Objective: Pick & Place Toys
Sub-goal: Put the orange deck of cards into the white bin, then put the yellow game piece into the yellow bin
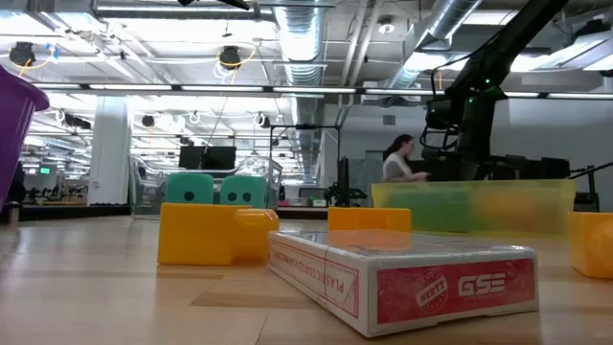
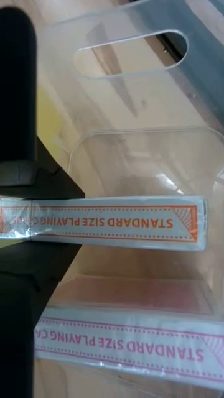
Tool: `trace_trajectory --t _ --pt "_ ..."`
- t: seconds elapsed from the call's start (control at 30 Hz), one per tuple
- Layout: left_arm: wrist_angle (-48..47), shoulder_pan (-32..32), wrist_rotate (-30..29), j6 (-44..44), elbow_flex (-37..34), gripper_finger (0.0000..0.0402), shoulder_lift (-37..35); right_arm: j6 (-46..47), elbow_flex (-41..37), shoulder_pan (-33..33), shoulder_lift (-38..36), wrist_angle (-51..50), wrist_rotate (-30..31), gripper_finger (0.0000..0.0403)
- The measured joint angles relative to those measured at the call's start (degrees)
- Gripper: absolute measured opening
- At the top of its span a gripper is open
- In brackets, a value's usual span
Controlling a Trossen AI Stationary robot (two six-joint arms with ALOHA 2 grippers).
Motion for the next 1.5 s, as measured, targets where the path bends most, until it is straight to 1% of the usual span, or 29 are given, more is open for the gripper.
trace_trajectory --t 0.13,0.47,0.63,0.73,0.9,1.1,1.27,1.4,1.5 --pt "0.0 0.0 0.0 0.0 0.0 0.0319 0.0 -1.2 0.0 0.0 0.0 -0.1 0.0 0.0101" --pt "0.0 0.0 0.0 0.0 0.0 0.0319 0.0 -2.5 0.0 0.3 0.0 -0.4 0.0 0.0186" --pt "0.0 0.0 -0.1 0.0 0.0 0.0319 0.0 -2.5 0.0 0.8 0.0 0.0 0.0 0.0213" --pt "0.0 0.0 -0.2 0.0 0.0 0.0319 0.0 -2.5 0.0 1.1 -0.7 0.0 0.2 0.0218" --pt "0.0 0.0 -0.2 0.0 0.0 0.0319 0.0 -1.7 0.0 1.2 -3.3 0.0 2.7 0.0218" --pt "0.0 0.0 -0.2 0.0 0.0 0.0319 0.0 -0.6 0.0 1.0 -7.8 0.1 3.2 0.0218" --pt "0.0 0.0 0.5 0.0 0.0 0.0319 0.0 -0.1 0.0 2.0 -13.2 1.2 3.4 0.0218" --pt "0.0 0.0 2.0 0.0 0.0 0.0319 0.0 -4.8 0.0 4.4 -18.7 3.5 3.4 0.0218" --pt "0.0 -0.5 2.2 0.0 0.0 0.0319 0.0 -9.4 0.0 7.6 -23.3 4.6 3.3 0.0218"
